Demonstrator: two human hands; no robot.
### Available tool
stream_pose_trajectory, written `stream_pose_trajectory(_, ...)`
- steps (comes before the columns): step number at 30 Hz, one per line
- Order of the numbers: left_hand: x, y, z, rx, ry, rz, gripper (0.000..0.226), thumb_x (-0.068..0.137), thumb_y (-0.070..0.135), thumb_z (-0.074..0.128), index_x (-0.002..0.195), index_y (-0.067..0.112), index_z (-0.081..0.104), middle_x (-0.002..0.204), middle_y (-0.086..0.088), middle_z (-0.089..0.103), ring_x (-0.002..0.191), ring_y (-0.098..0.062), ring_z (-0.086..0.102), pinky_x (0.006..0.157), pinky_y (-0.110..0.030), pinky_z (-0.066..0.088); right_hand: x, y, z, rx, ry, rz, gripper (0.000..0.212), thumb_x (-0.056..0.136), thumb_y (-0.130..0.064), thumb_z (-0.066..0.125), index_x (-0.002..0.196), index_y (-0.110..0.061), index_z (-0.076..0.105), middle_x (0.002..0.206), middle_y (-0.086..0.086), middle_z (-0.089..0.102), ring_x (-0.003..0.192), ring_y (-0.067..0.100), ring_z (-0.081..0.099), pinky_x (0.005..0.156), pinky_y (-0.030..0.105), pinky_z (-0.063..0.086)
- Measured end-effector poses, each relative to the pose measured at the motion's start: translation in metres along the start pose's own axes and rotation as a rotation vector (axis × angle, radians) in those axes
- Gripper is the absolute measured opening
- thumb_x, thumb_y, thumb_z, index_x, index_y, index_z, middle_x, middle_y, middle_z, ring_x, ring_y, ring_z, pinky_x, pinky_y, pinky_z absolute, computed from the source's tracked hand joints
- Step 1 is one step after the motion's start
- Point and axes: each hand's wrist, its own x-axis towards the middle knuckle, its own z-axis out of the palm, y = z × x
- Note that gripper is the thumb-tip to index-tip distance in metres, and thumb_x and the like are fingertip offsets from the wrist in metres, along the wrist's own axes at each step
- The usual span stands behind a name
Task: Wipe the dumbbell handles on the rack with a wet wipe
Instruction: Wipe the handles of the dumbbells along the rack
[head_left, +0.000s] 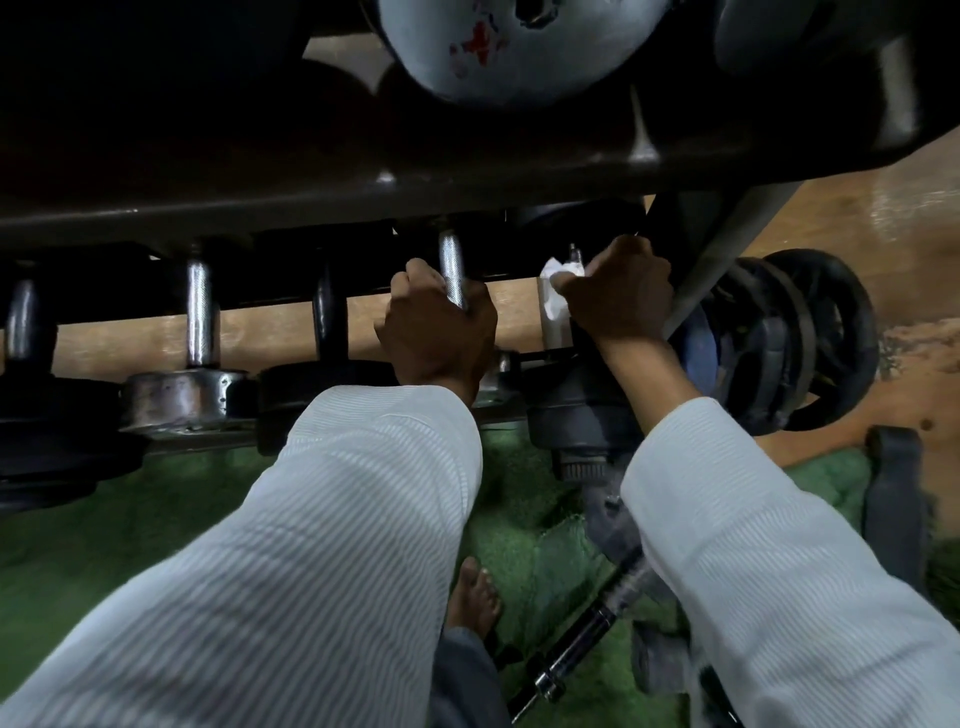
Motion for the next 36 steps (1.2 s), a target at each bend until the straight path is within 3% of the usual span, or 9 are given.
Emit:
stream_pose_trajectory(6,0.002,-0.002,0.002,0.025,0.000,-0.003,0.037,0.084,0.044,0.053,0.100,0.011,0.057,0.101,-0.008,0.062,0.087,-0.037,0.064,0.081,-0.047,0.052,-0.012,0.024,-0.019,-0.280,-0.158,-0.049,0.091,0.060,-0.056,0.092,0.131,-0.011,0.058,0.126,0.015,0.065,0.117,0.036,0.064,0.084,0.037,0.052)
stream_pose_trajectory(13,0.002,-0.002,0.002,0.014,-0.027,0.003,0.037,0.085,0.046,0.052,0.100,0.012,0.055,0.101,-0.008,0.060,0.087,-0.036,0.063,0.082,-0.047,0.049,0.003,0.013,-0.010,-0.175,0.158,-0.169,0.025,0.089,-0.032,0.073,0.081,-0.009,0.071,0.087,0.013,0.074,0.085,0.032,0.071,0.062,0.025,0.029)
stream_pose_trajectory(18,0.001,-0.002,0.002,0.024,-0.029,0.013,0.039,0.084,0.046,0.050,0.099,0.011,0.055,0.098,-0.008,0.060,0.083,-0.036,0.063,0.077,-0.047,0.051,0.010,-0.002,-0.002,0.019,0.253,-0.084,0.023,0.089,-0.030,0.066,0.097,-0.011,0.076,0.101,0.013,0.074,0.098,0.033,0.068,0.077,0.031,0.044)
stream_pose_trajectory(22,0.001,-0.002,0.001,0.019,-0.038,0.016,0.038,0.083,0.045,0.052,0.101,0.012,0.056,0.100,-0.007,0.060,0.088,-0.035,0.063,0.077,-0.044,0.049,0.007,0.007,-0.007,-0.179,-0.026,-0.004,0.036,0.103,-0.025,0.041,0.114,-0.008,0.071,0.121,0.018,0.064,0.113,0.037,0.061,0.085,0.032,0.042)
stream_pose_trajectory(26,0.000,-0.001,-0.001,0.011,-0.038,0.010,0.035,0.085,0.044,0.052,0.100,0.012,0.055,0.101,-0.007,0.060,0.090,-0.035,0.063,0.078,-0.045,0.050,0.008,0.013,-0.019,-0.011,-0.426,0.155,0.013,0.093,-0.005,0.052,0.087,-0.016,0.058,0.080,0.001,0.056,0.074,0.020,0.057,0.059,0.021,0.042)
stream_pose_trajectory(28,0.001,0.000,-0.001,0.005,-0.031,0.003,0.035,0.085,0.045,0.052,0.099,0.013,0.055,0.100,-0.007,0.060,0.089,-0.035,0.063,0.078,-0.046,0.051,0.011,0.011,-0.023,-0.049,-0.536,0.194,0.006,0.078,-0.015,0.063,0.081,-0.015,0.057,0.076,0.004,0.058,0.071,0.022,0.059,0.055,0.020,0.043)
stream_pose_trajectory(32,0.001,-0.002,0.000,0.015,-0.038,-0.004,0.036,0.085,0.046,0.051,0.099,0.013,0.054,0.101,-0.007,0.060,0.089,-0.035,0.063,0.081,-0.048,0.051,0.000,0.003,-0.026,-0.328,-0.563,0.139,0.049,0.074,-0.037,0.076,0.114,-0.010,0.068,0.109,0.013,0.069,0.093,0.030,0.068,0.070,0.029,0.050)
stream_pose_trajectory(34,0.001,-0.003,0.001,0.009,-0.049,-0.004,0.034,0.086,0.044,0.051,0.100,0.013,0.054,0.102,-0.007,0.060,0.090,-0.035,0.062,0.081,-0.048,0.051,-0.008,0.004,-0.020,-0.476,-0.433,0.064,0.063,0.084,-0.036,0.076,0.140,-0.015,0.055,0.133,0.015,0.061,0.116,0.035,0.062,0.082,0.034,0.049)
stream_pose_trajectory(36,0.000,-0.003,-0.001,-0.017,-0.051,-0.010,0.032,0.084,0.039,0.049,0.100,0.012,0.054,0.103,-0.008,0.059,0.091,-0.036,0.062,0.081,-0.048,0.050,-0.019,0.000,-0.016,-0.553,-0.264,0.026,0.059,0.087,-0.032,0.075,0.141,-0.018,0.055,0.136,0.014,0.060,0.125,0.037,0.059,0.091,0.041,0.049)
